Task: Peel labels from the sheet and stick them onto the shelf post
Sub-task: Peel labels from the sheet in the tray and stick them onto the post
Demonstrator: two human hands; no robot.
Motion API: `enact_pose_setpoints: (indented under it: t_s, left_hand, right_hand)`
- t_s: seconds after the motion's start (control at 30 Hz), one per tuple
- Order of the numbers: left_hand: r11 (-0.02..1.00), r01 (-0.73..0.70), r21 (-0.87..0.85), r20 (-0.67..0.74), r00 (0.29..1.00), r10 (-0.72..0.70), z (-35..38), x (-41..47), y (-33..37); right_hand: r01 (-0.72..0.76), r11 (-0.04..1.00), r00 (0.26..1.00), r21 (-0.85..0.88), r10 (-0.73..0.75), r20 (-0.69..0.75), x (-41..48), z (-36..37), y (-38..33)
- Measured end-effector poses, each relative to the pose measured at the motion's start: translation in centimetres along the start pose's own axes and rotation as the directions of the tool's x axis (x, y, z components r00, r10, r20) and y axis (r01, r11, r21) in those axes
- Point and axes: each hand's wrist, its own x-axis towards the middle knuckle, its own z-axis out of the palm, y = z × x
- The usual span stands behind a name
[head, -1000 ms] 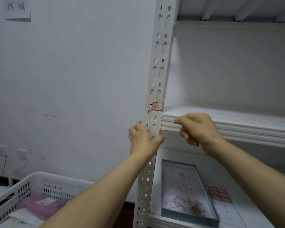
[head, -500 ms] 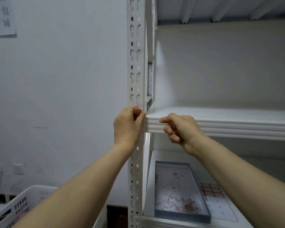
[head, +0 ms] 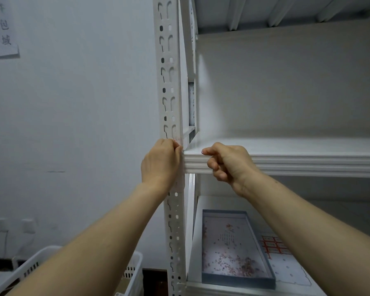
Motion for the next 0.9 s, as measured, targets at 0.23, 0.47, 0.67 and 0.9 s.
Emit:
enact_pose_setpoints:
  t_s: [0.23,0.47,0.67,0.9]
  left_hand:
    - [0.991,0.003,0.132,0.042,0.999,-0.008,0.4,-0.7,0.4]
    - [0.846,0.075,-0.528,0.067,0.997,-0.046,2.3,-5.4,0.6]
    - [0.681,0.228,-0.696,0.261,0.964,-0.055,3.9,-7.8,2.8]
    - [0.710,0.220,-0.669,0.326,0.945,0.013,7.8,-9.3,3.8]
  right_hand:
    - [-0.031,0.999,0.999,0.043,0.030,0.017,-0.6,-0.1,0.3]
    - [-0.220,0.946,0.974,0.237,0.201,0.102,-0.9,-1.7,2.4]
    - [-0.378,0.862,0.924,0.338,0.325,0.202,-1.5,-3.9,5.2]
    - [-0.426,0.781,0.904,0.457,0.379,0.195,-1.4,-7.1,8.1]
